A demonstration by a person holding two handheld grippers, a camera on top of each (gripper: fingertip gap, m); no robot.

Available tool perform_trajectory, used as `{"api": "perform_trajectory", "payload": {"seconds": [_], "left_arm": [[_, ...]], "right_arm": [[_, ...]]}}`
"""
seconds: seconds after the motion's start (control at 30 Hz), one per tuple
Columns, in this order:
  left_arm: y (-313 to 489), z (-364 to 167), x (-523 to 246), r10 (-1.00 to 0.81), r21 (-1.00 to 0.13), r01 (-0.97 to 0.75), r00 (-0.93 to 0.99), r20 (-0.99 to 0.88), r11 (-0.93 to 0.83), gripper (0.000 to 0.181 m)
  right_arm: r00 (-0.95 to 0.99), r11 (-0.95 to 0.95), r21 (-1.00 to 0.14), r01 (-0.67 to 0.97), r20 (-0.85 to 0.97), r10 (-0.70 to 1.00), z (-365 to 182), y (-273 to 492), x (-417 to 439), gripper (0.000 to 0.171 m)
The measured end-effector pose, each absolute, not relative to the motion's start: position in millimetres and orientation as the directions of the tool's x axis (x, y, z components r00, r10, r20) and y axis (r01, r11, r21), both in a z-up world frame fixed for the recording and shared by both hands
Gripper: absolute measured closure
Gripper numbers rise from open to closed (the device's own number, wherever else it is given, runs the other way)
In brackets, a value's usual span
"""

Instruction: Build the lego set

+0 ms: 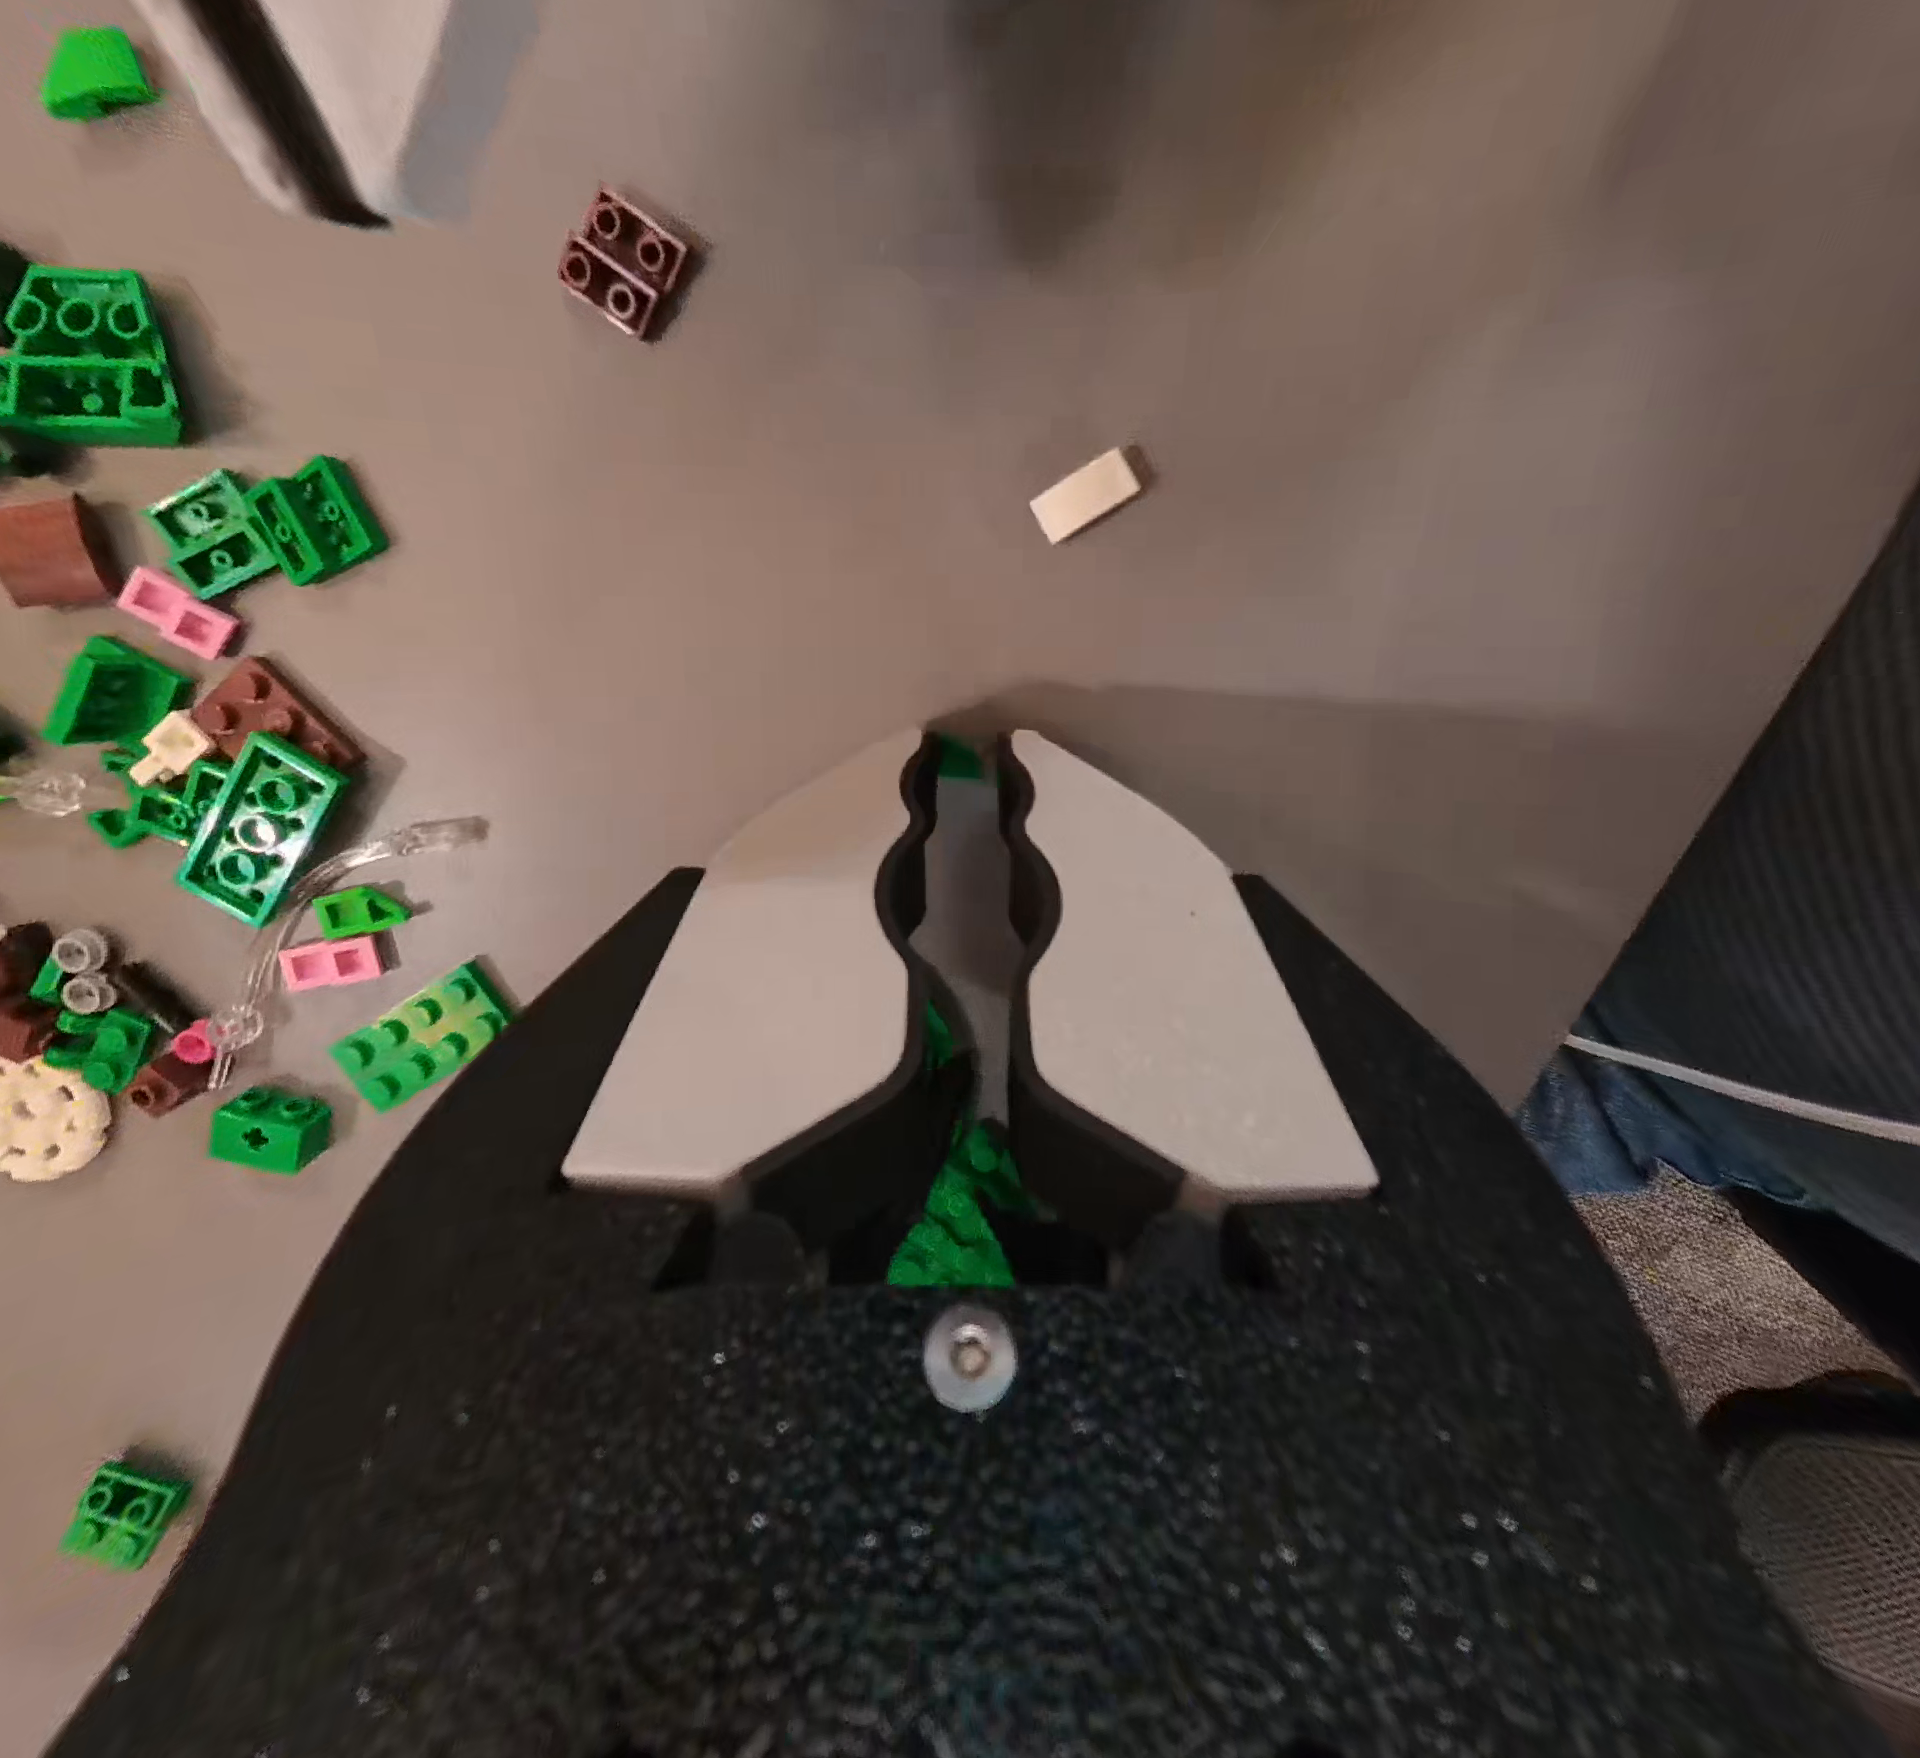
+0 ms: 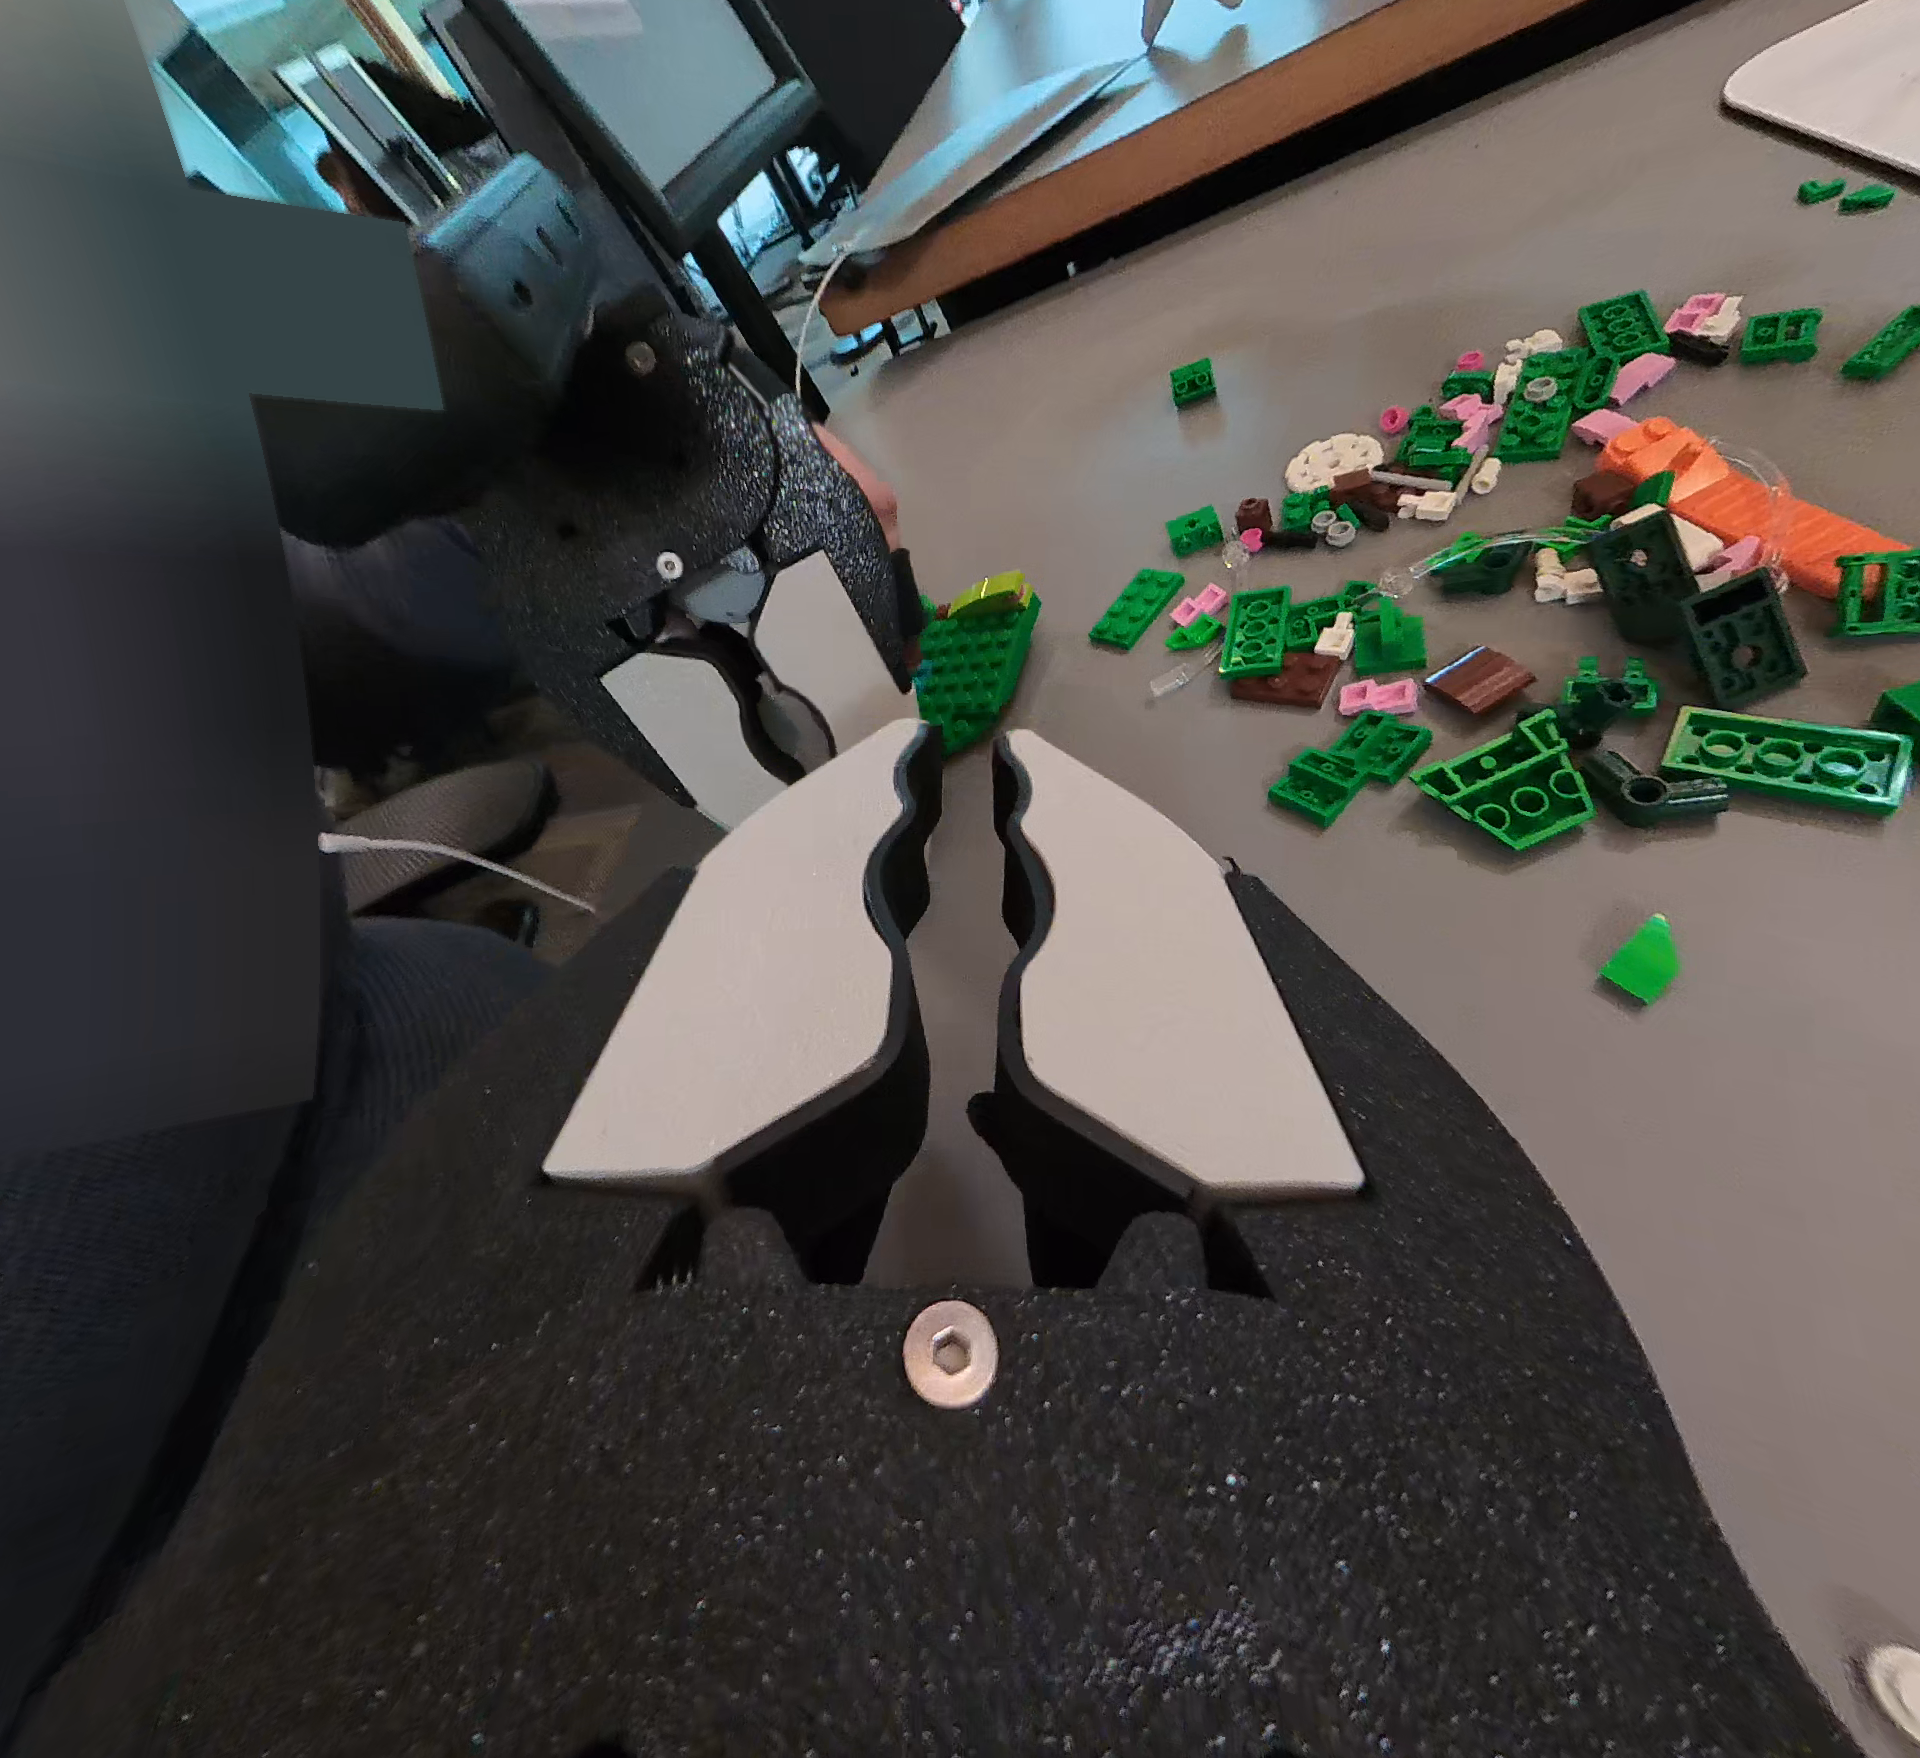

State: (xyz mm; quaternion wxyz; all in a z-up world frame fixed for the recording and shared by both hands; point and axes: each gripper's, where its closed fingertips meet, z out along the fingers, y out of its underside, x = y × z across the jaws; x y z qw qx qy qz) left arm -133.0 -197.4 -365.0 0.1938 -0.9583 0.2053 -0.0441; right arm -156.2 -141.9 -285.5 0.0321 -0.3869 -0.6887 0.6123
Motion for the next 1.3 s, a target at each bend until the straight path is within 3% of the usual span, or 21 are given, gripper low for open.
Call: {"api": "perform_trajectory", "payload": {"seconds": [0.23, 0.43, 0.57, 0.7, 0.93, 1.3], "left_arm": [[-198.5, -362.7, -132.4, -0.414, -0.413, -0.375, 0.910, 0.004, -0.830, 0.148], [-204.3, -355.7, -131.4, -0.390, -0.475, -0.317, 0.919, 0.061, -0.821, 0.145], [-201.6, -362.0, -129.2, -0.399, -0.458, -0.324, 0.914, 0.076, -0.828, 0.145], [-199.7, -362.0, -129.0, -0.394, -0.463, -0.309, 0.914, 0.095, -0.831, 0.141], [-201.2, -358.5, -122.0, -0.383, -0.477, -0.252, 0.902, 0.199, -0.842, 0.125], [-197.8, -354.6, -125.7, -0.346, -0.531, -0.168, 0.903, 0.255, -0.831, 0.107]], "right_arm": [[-0.731, 0.062, -0.883, 0.465, -0.344, 0.589, -295.6, -143.6, -149.8, 0.162], [-0.780, 0.195, -0.873, 0.446, -0.273, 0.563, -308.7, -158.6, -142.3, 0.161], [-0.867, 0.382, -0.864, 0.328, -0.115, 0.484, -318.0, -184.3, -131.3, 0.158], [-0.916, 0.577, -0.778, 0.248, 0.005, 0.401, -341.3, -199.8, -121.0, 0.151], [-0.938, 0.679, -0.716, 0.161, 0.102, 0.330, -354.8, -203.6, -114.6, 0.120], [-0.927, 0.691, -0.701, 0.178, 0.116, 0.357, -351.6, -198.2, -117.3, 0.124]]}}
